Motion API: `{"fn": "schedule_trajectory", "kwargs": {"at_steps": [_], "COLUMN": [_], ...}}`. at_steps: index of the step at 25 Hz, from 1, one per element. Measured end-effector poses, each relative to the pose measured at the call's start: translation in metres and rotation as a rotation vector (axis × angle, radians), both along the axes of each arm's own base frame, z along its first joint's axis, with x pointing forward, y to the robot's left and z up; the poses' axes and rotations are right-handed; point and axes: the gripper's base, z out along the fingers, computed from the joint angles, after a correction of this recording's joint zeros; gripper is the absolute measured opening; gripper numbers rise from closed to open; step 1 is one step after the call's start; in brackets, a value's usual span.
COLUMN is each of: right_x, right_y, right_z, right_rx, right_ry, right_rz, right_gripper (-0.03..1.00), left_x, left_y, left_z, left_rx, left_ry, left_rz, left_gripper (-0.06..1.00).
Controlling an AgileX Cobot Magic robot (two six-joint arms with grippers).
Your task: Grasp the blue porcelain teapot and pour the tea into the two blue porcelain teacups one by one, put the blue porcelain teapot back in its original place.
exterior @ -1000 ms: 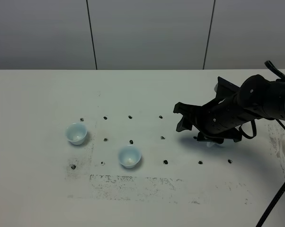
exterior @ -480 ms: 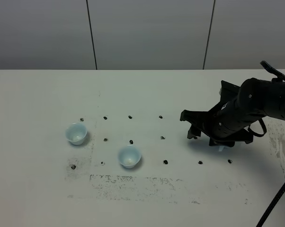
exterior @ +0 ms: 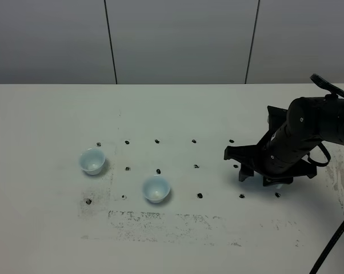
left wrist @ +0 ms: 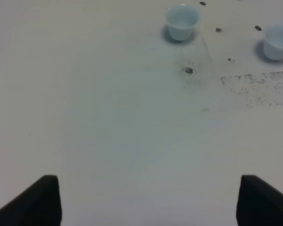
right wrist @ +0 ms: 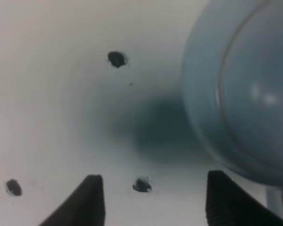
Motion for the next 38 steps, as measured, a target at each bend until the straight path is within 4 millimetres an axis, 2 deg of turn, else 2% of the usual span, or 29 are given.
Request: {"fn": "schedule_trajectory", "kwargs": {"at_steps": [9,11,14,18,20,22,26,30,35,38], "right_x": [-0.002,-0.006,-0.017,-0.04,-0.048,-0.05,-0.043,-0.036,-0.026,-0.02], "right_y": [-0.002,-0.003,-0.005,-0.018,-0.028,-0.035,-0.039,-0.036,-0.046,-0.053], "right_z": [0.0,0.007,0.038,0.089,0.106,0.114,0.115,0.114,0.101,0.088], "right_rx": [-0.033,-0.037,-0.017,-0.048,-0.107,-0.151,-0.202,-0.174,-0.231,-0.181], "right_ry": [0.011,0.019,-0.002,-0.045,-0.069,-0.091,-0.151,-0.202,-0.171,-0.08], "right_rz": [0.038,0.081,0.192,0.342,0.375,0.38,0.39,0.292,0.205,0.175], "right_gripper": [0.46,0.46,0.46,0.46,0.46,0.46,0.46,0.46,0.54,0.59], "left_x": [0.0,0.0,0.0,0.0,0.0,0.0,0.0,0.0,0.0,0.0], "left_y": [0.0,0.0,0.0,0.0,0.0,0.0,0.0,0.0,0.0,0.0], "left_z": [0.0,0.0,0.0,0.0,0.0,0.0,0.0,0.0,0.0,0.0], "left_rx": [0.0,-0.001,-0.001,-0.001,-0.001,-0.001,-0.001,-0.001,-0.001,-0.001], "left_ry": [0.0,0.0,0.0,0.0,0.0,0.0,0.0,0.0,0.0,0.0], "left_rz": [0.0,0.001,0.001,0.001,0.001,0.001,0.001,0.001,0.001,0.001], "left_gripper": [0.76,0.76,0.76,0.76,0.76,0.76,0.76,0.76,0.76,0.76]}}
